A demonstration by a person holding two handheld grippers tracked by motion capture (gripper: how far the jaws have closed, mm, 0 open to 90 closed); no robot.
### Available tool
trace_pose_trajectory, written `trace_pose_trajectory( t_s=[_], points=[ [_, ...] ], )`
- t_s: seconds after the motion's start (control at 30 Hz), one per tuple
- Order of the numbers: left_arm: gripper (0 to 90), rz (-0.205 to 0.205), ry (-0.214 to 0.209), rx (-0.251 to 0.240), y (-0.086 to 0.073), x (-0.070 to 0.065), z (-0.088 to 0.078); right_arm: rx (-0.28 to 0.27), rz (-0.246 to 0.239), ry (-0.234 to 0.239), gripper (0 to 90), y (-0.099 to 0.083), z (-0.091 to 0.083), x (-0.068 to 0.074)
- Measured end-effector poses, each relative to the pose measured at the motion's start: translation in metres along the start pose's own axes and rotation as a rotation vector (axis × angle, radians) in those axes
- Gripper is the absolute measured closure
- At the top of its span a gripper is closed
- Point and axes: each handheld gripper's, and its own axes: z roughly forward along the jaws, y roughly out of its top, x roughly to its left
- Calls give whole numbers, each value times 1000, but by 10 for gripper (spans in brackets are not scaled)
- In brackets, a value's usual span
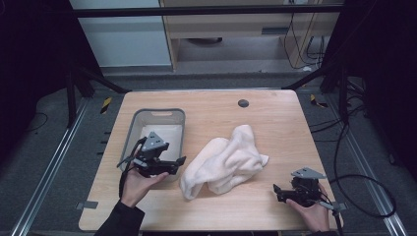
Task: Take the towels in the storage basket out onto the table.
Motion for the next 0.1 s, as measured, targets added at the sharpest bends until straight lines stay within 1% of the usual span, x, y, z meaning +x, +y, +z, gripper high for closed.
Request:
trace_pose_trajectory(
  t_s=[0.1],
  points=[
    [224, -27, 14, -19, -11, 8, -8, -1, -1, -4, 57, 0, 0, 0]
  ],
)
